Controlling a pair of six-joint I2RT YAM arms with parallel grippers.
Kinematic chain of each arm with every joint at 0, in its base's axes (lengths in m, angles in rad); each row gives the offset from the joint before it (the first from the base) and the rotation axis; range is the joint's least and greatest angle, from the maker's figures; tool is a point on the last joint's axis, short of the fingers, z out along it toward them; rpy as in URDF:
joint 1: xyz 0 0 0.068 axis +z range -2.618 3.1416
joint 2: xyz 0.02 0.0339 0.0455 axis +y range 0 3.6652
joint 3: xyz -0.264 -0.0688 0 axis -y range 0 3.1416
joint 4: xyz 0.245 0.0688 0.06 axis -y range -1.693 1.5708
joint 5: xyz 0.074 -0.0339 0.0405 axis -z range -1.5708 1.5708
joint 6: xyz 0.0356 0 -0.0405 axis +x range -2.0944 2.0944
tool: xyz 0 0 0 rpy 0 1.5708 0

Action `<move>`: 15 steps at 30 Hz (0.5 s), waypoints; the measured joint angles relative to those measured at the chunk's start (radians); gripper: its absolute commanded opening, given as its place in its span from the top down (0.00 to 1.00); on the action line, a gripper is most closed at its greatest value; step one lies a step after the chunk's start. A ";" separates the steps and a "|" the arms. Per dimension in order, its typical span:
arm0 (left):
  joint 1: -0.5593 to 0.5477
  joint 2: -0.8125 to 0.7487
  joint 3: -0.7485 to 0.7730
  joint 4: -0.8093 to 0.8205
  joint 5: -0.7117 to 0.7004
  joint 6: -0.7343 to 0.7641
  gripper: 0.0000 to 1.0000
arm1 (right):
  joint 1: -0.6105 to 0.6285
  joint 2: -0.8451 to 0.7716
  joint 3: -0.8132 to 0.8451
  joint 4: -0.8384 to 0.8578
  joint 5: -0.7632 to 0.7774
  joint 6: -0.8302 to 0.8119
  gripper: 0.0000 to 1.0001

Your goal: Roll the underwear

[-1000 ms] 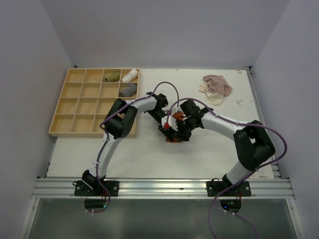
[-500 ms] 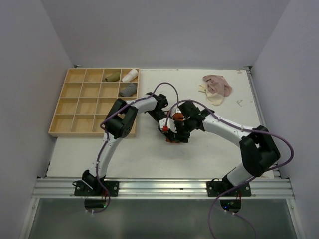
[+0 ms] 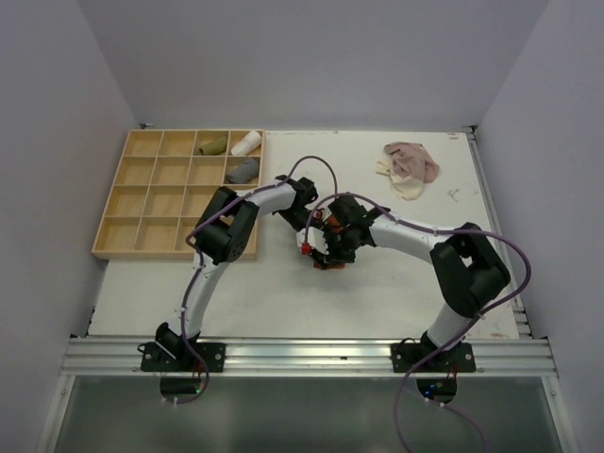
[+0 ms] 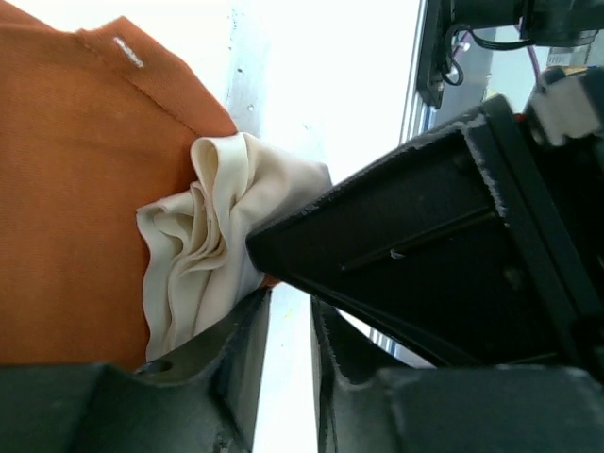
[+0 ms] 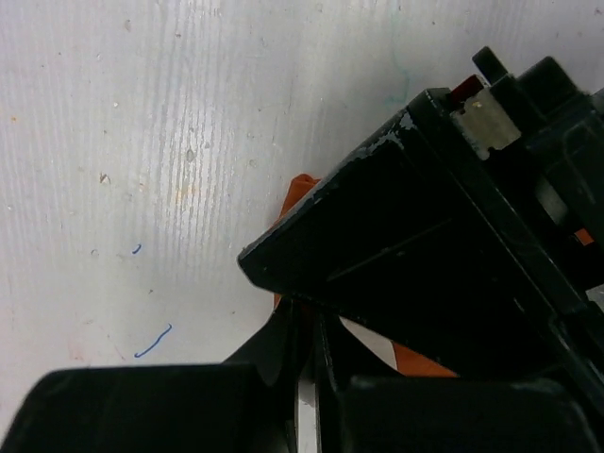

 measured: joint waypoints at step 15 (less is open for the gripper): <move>0.298 -0.288 -0.093 0.277 -0.300 -0.074 0.56 | -0.132 0.050 0.072 -0.148 -0.177 -0.024 1.00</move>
